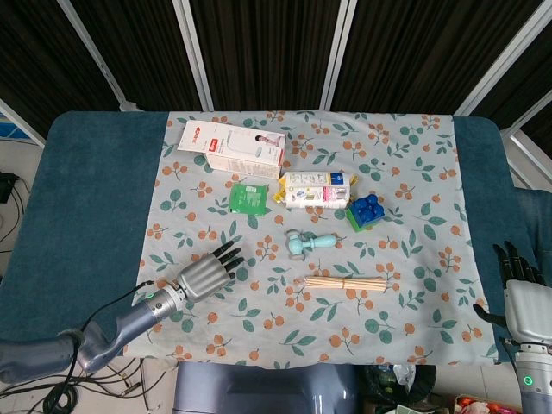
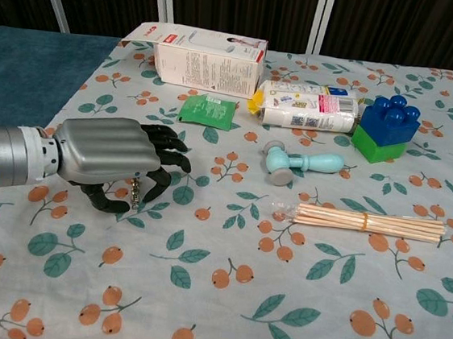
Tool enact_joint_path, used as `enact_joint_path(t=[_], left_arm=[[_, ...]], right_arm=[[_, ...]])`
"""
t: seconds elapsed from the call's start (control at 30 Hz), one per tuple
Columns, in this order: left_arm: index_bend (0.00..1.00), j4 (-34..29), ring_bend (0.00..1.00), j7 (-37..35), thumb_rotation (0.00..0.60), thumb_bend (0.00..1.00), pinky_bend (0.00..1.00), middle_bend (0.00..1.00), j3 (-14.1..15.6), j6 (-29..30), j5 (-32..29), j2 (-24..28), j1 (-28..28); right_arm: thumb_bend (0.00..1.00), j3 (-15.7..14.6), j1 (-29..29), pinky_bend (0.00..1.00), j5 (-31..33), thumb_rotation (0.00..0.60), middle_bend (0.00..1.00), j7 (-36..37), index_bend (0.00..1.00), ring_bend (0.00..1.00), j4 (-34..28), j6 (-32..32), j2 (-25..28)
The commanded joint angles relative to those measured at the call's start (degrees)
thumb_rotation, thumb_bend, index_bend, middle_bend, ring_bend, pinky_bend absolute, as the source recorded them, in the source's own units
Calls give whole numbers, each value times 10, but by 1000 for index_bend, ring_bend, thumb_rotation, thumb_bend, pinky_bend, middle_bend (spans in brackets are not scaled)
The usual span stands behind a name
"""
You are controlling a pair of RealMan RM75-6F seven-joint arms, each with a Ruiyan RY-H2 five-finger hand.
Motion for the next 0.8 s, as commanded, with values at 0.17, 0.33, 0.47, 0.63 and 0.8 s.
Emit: enact_joint_path(t=[0.17, 0.33, 0.47, 0.63, 0.8], left_arm=[[491, -1, 0, -1, 600, 291, 0, 112, 2, 1, 1, 0, 1], [491, -5, 0, 2, 600, 291, 0, 113, 1, 2, 1, 1, 0], [492, -7, 0, 3, 600, 291, 0, 113, -1, 2, -1, 3, 0], [492, -6, 0, 5, 600, 291, 0, 112, -1, 3, -3, 3, 1], [496, -5, 0, 4, 600, 291, 0, 113, -1, 3, -2, 2, 0]], right_arm=[[0, -1, 0, 216, -1, 600, 16, -1, 55, 153, -1, 0, 0], [0, 0, 0, 217, -1, 600, 16, -1, 56, 153, -1, 1, 0], [0, 0, 0, 217, 0, 600, 16, -1, 56, 153, -1, 0, 0], [0, 0, 0, 216, 0, 600, 16, 1, 55, 153, -2, -1, 0], [0, 0, 0, 217, 1, 600, 16, -1, 56, 153, -2, -1, 0]])
